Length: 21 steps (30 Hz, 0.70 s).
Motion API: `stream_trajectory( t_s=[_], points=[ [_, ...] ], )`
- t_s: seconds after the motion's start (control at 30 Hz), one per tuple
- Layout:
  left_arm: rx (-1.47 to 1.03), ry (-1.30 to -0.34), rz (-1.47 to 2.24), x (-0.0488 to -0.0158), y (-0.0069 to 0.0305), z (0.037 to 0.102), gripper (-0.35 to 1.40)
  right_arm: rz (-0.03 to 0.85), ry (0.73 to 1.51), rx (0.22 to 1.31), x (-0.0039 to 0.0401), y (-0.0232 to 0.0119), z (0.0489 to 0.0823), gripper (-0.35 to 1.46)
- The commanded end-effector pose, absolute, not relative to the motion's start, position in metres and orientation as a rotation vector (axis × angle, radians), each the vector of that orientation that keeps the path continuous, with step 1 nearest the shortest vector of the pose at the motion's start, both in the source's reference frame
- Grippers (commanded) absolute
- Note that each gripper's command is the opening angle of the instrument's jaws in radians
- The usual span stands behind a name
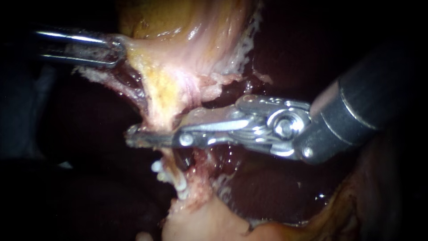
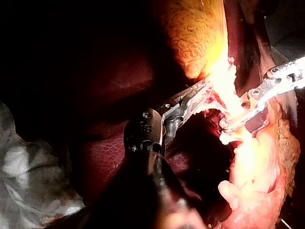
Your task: Going back third clip left tube
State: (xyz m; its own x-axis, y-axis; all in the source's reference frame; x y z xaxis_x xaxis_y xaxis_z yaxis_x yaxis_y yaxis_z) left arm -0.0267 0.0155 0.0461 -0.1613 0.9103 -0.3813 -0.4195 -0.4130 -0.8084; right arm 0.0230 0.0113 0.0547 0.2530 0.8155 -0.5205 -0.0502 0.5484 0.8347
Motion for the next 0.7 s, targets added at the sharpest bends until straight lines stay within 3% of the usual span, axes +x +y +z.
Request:
stream_trajectory(
  t_s=[0.03,0.07,0.17,0.23,0.7],
  points=[
    [-1.099,-0.672,1.744,-0.0267,0.0154,0.0460,-0.35,0.674,1.181,0.819,0.0230,0.0113,0.0547,-0.35],
    [-1.099,-0.671,1.744,-0.0267,0.0154,0.0460,-0.35,0.668,1.188,0.830,0.0231,0.0113,0.0547,-0.35],
    [-1.099,-0.671,1.744,-0.0267,0.0154,0.0461,-0.35,0.674,1.233,0.838,0.0234,0.0114,0.0547,0.20],
    [-1.099,-0.671,1.744,-0.0267,0.0154,0.0461,-0.35,0.683,1.257,0.837,0.0240,0.0116,0.0548,0.42],
    [-1.099,-0.671,1.745,-0.0267,0.0154,0.0461,-0.35,0.657,1.303,0.809,0.0247,0.0113,0.0564,0.50]
  ],
)
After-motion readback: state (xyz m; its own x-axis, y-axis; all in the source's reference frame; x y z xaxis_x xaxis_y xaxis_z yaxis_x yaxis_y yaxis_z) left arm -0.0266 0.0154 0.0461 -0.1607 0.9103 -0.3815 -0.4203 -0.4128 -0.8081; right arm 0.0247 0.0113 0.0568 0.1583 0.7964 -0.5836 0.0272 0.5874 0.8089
